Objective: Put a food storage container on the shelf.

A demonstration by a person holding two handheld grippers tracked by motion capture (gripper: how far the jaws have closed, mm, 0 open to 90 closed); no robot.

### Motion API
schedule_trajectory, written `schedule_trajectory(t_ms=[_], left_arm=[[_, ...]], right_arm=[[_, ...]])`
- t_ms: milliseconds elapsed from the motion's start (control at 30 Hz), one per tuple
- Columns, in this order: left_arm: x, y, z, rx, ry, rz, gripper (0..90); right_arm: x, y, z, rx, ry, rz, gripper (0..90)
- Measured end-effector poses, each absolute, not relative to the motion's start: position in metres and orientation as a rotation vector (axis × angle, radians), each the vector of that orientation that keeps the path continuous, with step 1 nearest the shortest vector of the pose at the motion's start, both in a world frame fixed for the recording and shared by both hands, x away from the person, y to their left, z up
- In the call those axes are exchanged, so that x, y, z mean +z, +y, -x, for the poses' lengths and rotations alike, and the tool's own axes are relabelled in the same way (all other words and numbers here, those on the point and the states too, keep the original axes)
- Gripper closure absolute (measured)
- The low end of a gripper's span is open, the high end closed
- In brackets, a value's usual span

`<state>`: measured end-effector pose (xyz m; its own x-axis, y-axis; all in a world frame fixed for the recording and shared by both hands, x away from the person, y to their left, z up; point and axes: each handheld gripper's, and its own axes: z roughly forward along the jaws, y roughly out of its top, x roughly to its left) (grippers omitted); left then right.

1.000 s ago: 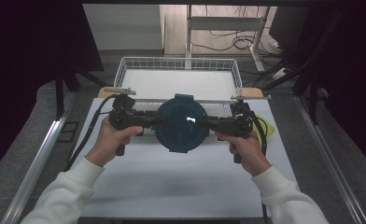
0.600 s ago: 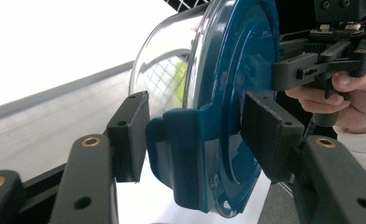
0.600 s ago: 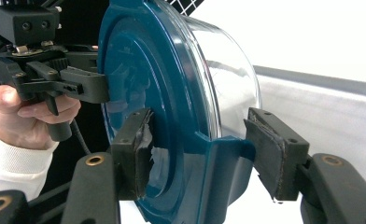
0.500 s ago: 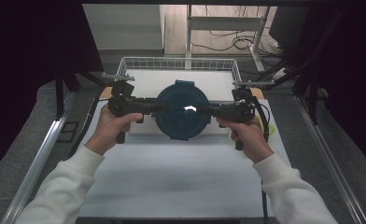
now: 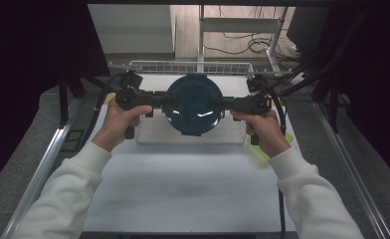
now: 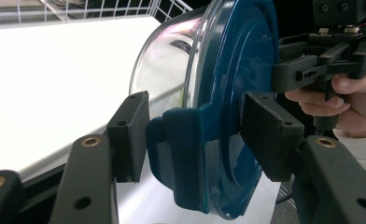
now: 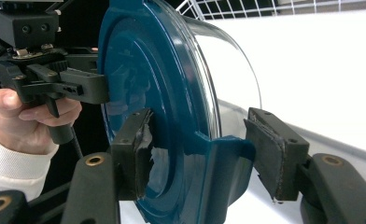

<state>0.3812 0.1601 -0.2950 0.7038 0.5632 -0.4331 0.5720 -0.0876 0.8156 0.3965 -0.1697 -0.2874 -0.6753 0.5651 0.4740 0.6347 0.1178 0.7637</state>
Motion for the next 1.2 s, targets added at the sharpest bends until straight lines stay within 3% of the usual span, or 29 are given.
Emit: schedule_trajectory(t_ms=[433,1200], left_arm=[[-0.282,0.168,-0.420,-0.015,0.926,-1.723,43.0],[-0.308,0.171,-0.481,-0.150,1.039,-1.690,43.0]], right_arm=[[-0.263,-0.160,-0.440,-1.589,-2.328,1.229,42.1],[-0.285,-0.159,-0.508,-1.472,-2.206,1.333,41.9]])
